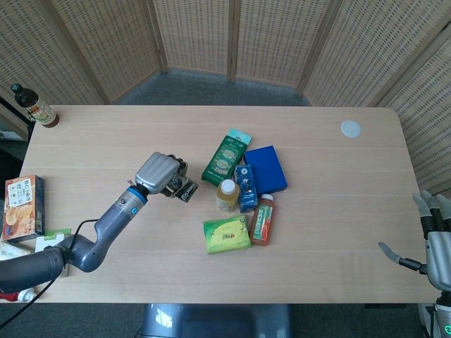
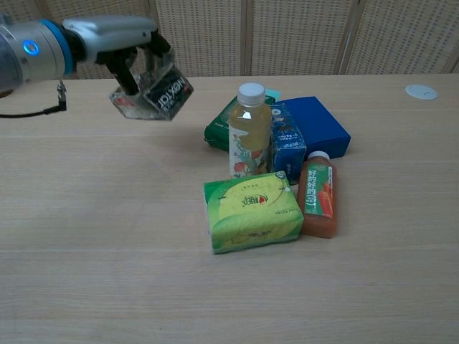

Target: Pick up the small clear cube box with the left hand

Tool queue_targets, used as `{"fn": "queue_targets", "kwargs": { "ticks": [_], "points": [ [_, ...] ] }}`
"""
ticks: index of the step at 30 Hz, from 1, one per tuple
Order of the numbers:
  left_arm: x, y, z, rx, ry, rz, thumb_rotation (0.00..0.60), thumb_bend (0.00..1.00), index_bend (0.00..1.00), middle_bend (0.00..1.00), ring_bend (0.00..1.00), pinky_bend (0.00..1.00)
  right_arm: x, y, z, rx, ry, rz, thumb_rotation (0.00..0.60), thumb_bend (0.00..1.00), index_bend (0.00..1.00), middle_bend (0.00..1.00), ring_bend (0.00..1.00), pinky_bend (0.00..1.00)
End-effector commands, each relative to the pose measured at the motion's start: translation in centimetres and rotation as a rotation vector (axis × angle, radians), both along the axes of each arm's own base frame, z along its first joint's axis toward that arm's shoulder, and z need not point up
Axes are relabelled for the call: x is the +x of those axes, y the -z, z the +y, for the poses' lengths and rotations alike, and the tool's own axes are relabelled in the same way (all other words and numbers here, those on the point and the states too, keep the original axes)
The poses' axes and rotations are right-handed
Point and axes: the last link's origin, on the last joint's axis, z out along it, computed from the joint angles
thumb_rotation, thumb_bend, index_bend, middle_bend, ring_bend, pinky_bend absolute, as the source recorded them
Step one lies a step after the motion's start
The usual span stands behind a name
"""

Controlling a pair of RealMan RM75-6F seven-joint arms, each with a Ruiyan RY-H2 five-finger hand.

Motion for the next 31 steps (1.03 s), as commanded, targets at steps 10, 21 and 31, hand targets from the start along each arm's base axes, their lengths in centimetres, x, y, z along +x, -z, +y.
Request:
{"fn": "queue_targets", "kwargs": {
  "ticks": [10,21,31],
  "points": [
    [4.1,-10.2,0.4,0.168,0.004,-0.138,0.600,0.05,0.76,0.79,0.74,0.71,-0.3,0.3,0.2,0.007,-0.017,-0.015,0.269,0.17,0.06,0.09,0.00,0.00],
    [6.3,-12.9,0.1,0.199,0.006,-0.174,0.600,0.05,0.77,0.79,0.74,0.71,-0.9,0.8,0.8,0.007,-0.011,-0.039,0.272,0.17,0.06,0.09,0.00,0.00],
    [7.2,-12.5,0.1,0.192,0.012,-0.183,0.600,0.05,0.77,0.80,0.74,0.71,-1.3,0.6,1.1,-0.001,0.003,-0.042,0.270,0.17,0.06,0.09,0.00,0.00]
  ]
}}
